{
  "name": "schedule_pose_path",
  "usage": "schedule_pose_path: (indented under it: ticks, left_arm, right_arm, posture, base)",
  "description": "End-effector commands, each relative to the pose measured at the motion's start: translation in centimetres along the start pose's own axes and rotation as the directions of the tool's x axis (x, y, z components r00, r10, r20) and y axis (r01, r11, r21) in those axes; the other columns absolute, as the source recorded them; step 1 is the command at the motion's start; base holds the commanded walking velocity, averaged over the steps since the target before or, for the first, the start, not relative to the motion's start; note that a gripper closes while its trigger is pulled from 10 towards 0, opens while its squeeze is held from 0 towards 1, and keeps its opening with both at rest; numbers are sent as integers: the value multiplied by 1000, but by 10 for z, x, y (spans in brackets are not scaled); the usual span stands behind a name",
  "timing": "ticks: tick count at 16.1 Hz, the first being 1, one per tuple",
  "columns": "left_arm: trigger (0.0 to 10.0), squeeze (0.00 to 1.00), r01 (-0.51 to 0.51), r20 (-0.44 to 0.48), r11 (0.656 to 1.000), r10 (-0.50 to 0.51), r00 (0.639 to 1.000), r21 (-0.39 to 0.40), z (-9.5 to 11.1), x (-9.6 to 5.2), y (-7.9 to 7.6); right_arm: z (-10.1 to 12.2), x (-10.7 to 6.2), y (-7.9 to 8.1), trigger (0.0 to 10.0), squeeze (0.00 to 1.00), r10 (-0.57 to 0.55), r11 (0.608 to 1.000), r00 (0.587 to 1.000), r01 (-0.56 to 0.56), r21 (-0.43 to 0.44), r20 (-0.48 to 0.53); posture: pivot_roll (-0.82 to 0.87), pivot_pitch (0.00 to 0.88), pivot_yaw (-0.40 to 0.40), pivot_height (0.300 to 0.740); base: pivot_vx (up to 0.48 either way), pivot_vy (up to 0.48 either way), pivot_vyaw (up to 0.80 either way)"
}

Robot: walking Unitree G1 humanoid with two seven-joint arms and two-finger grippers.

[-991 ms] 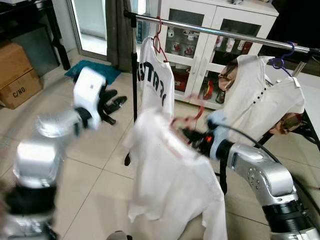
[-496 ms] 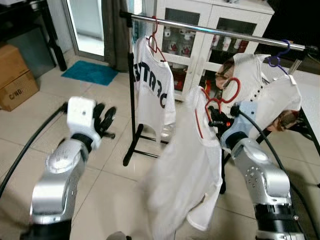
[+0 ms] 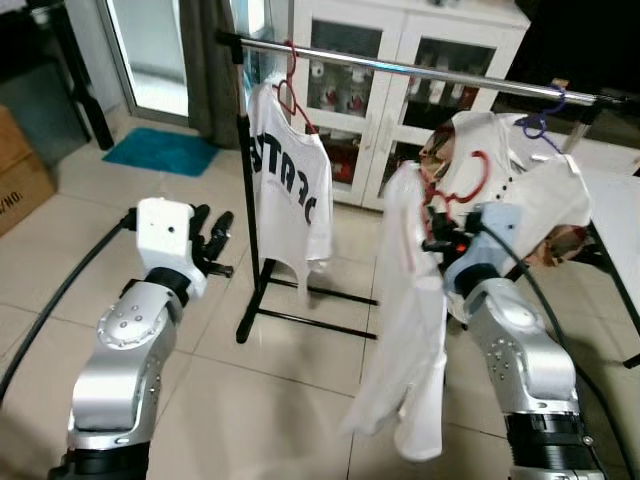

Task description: Hang hanger

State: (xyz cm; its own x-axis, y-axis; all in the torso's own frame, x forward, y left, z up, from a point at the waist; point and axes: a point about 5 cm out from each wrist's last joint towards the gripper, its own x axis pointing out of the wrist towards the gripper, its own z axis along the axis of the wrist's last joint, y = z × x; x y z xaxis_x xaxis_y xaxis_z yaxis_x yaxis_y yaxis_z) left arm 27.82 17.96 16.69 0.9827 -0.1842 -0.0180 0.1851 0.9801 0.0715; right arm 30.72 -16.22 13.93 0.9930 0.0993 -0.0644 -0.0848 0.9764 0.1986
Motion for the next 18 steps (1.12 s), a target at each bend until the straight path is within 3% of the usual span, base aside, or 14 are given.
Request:
schedule_pose_path:
  ticks: [1, 4, 5, 12, 14, 18]
  left_arm:
    - [10000, 0, -1, 12, 1000, 1, 1000, 5, 2, 2, 0]
    - [10000, 0, 3, 17, 1000, -3, 1000, 4, 2, 4, -1]
    - [10000, 0, 4, 15, 1000, -5, 1000, 4, 2, 3, -3]
    - [10000, 0, 26, 18, 1000, -26, 999, 13, 3, 7, -6]
    - [10000, 0, 33, 16, 999, -33, 999, 16, 3, 7, -6]
    - [10000, 0, 47, 11, 999, -47, 999, 23, 2, 8, -9]
  right_arm:
    - [14, 1, 2, 10000, 0, 5, 1000, 998, -6, 6, 62]
    - [14, 2, 3, 10000, 0, -4, 1000, 998, 5, -10, 70]
    - [16, 3, 3, 10000, 0, 7, 1000, 998, -9, 26, 69]
    - [17, 5, 9, 10000, 0, 51, 996, 996, -56, 70, 78]
    - [16, 5, 4, 10000, 0, 17, 999, 998, -19, 30, 64]
    - [17, 5, 7, 10000, 0, 52, 998, 996, -53, 14, 72]
  posture:
    - [7, 0, -64, 710]
    - [-2, 0, -62, 710]
    - [-2, 0, -64, 710]
    - [1, 0, -64, 710]
    - [-2, 0, -63, 710]
    - [-3, 0, -64, 710]
  base:
    - [360, 0, 0]
    - [359, 0, 0]
    - [364, 0, 0]
    - [358, 0, -71]
    - [364, 0, -653]
    - [360, 0, 0]
